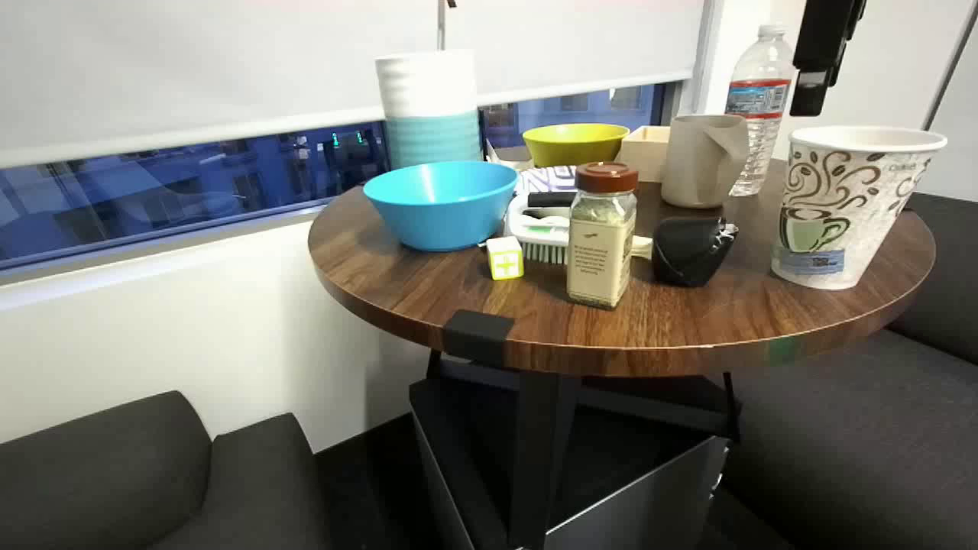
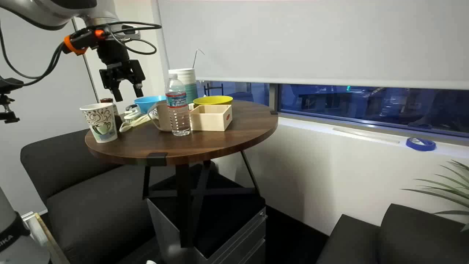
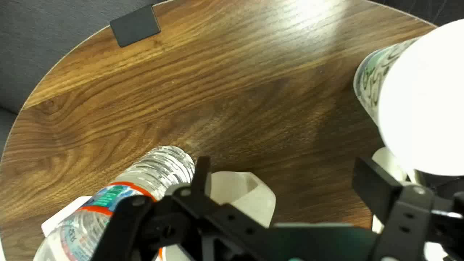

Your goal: Put the black object into the striped bowl and put black object into the white cup

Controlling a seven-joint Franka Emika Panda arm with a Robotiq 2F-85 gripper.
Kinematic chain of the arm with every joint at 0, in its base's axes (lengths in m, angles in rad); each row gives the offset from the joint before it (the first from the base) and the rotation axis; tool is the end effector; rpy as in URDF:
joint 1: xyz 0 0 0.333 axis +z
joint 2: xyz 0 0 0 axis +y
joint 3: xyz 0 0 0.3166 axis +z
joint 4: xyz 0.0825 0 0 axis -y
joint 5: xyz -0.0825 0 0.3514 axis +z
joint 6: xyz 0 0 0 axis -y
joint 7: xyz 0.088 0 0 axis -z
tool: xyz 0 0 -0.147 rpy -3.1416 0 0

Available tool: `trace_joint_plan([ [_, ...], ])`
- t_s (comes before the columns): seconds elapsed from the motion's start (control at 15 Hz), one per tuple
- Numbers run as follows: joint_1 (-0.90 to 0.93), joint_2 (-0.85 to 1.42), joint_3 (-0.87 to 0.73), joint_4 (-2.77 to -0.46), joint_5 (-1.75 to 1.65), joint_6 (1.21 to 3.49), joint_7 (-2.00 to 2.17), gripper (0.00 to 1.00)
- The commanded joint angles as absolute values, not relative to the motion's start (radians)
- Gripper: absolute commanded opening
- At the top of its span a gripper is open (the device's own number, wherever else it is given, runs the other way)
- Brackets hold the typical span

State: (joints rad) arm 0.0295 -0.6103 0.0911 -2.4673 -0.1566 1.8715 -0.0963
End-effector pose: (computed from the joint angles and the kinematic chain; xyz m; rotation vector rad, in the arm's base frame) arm 0.3366 0.0247 0.4754 2.9173 0.3613 0.0179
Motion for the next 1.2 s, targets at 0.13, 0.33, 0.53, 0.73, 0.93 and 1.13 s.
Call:
trace_joint_plan([
  [0.13, 0.046, -0.609, 0.077, -2.465, -0.165, 1.867, -0.089, 1.00],
  [0.33, 0.046, -0.609, 0.077, -2.465, -0.165, 1.867, -0.089, 1.00],
  [0.53, 0.078, -0.618, 0.073, -2.459, -0.123, 1.874, -0.111, 1.00],
  [0.73, 0.132, -0.629, 0.066, -2.459, -0.048, 1.878, -0.127, 1.00],
  [0.93, 0.174, -0.632, 0.078, -2.469, 0.010, 1.902, -0.125, 1.00],
  [1.13, 0.207, -0.635, 0.086, -2.483, 0.008, 1.956, -0.162, 1.00],
])
